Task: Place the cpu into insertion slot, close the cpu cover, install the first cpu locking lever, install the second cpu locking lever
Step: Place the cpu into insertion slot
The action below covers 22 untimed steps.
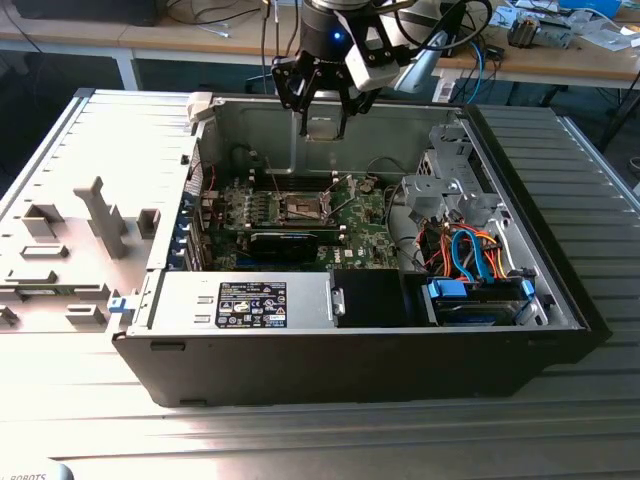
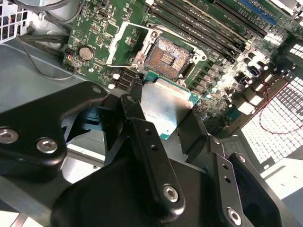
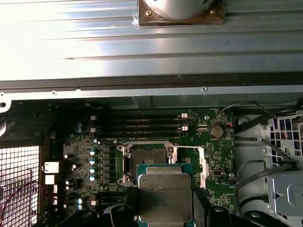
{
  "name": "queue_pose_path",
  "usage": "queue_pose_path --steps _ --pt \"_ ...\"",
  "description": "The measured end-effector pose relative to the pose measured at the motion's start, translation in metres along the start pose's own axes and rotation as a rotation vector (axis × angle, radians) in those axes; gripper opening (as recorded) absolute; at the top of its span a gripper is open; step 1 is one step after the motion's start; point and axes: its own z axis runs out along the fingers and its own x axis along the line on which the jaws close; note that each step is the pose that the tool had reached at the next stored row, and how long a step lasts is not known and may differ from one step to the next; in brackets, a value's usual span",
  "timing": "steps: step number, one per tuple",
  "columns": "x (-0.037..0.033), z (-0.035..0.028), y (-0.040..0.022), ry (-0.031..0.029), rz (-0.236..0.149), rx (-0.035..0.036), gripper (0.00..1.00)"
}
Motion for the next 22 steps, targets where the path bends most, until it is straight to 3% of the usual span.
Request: queue_pose_path --steps 10,22 --pt "0.0 0.0003 0.0 -0.0025 0.033 -0.0007 0.54" --pt "0.0 0.0002 0.0 -0.0033 0.045 -0.0008 0.54"
